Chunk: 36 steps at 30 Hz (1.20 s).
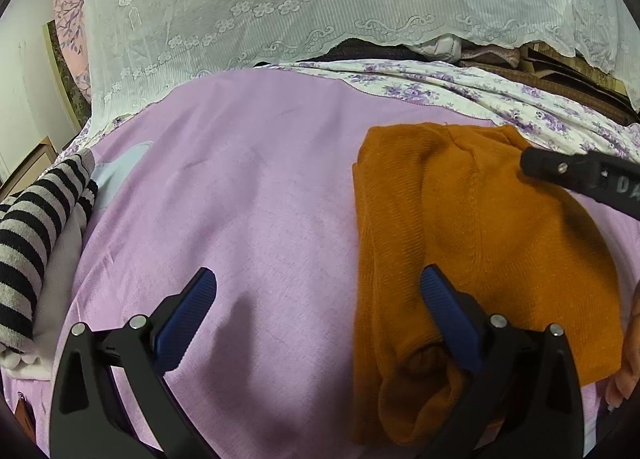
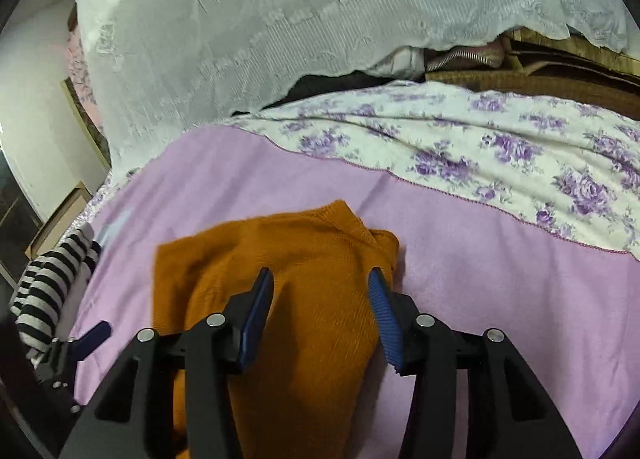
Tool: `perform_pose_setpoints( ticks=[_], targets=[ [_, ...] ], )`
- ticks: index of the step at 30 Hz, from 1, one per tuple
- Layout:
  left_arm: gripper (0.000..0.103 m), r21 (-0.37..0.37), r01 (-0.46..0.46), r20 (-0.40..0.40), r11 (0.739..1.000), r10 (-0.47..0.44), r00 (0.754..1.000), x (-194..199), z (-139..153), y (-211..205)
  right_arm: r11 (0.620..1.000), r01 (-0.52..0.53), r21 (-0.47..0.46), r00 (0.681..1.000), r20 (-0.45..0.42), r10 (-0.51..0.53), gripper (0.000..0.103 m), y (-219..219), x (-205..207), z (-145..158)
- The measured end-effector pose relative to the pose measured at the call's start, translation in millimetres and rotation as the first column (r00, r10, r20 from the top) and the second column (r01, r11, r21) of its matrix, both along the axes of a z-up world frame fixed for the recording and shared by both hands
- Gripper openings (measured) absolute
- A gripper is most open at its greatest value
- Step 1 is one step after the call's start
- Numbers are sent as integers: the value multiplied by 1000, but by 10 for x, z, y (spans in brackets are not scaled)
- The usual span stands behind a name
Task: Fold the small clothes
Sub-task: 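Grasp the folded orange cardigan with the right tool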
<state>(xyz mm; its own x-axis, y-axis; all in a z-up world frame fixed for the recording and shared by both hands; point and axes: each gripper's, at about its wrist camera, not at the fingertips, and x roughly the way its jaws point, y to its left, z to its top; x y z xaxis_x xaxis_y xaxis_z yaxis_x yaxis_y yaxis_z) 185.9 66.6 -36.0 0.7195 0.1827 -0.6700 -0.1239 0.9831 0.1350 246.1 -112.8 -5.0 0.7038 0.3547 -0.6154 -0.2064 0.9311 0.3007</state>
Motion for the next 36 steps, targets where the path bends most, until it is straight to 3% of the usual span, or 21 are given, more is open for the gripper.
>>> perform_pose_setpoints(
  ticks=[3, 8, 14, 17, 20, 23, 27, 32, 36],
  targets=[
    [99, -1, 0, 0, 1000, 0, 1000, 1, 0, 2, 998, 0, 59, 998, -56, 3, 33, -65, 68, -58],
    [99, -5, -1, -1, 1000, 1, 1000, -3, 4, 3, 986, 14, 165, 988, -153, 12, 25, -164, 324, -159],
    [99, 0, -2, -1, 1000, 2, 1000, -3, 4, -3, 977, 49, 206, 975, -224, -2, 15, -280, 766, -356],
    [99, 2, -3, 0, 1000, 3, 1000, -2, 4, -8, 984, 84, 157, 979, -197, -52, 11, -315, 845, -419],
    [99, 5, -3, 1, 1000, 3, 1000, 0, 7, -12, 968, 113, 226, 978, -197, -68, 13, -452, 810, -408],
    [99, -8, 0, 0, 1000, 0, 1000, -2, 12, -3, 969, 64, 237, 993, -116, -37, 13, -457, 573, -175],
    [99, -125, 39, -7, 991, -40, 999, -18, 68, 132, 979, -53, 195, 995, -77, 69, 15, -250, 229, 17],
    [98, -371, 66, -20, 926, -78, 997, 6, 101, 419, 982, -31, 188, 994, -93, 50, 20, -328, -27, -32],
    [98, -415, 91, 28, 905, -87, 996, -50, 176, 454, 974, -73, 213, 993, -72, 90, 20, -354, -241, 38]
  ],
)
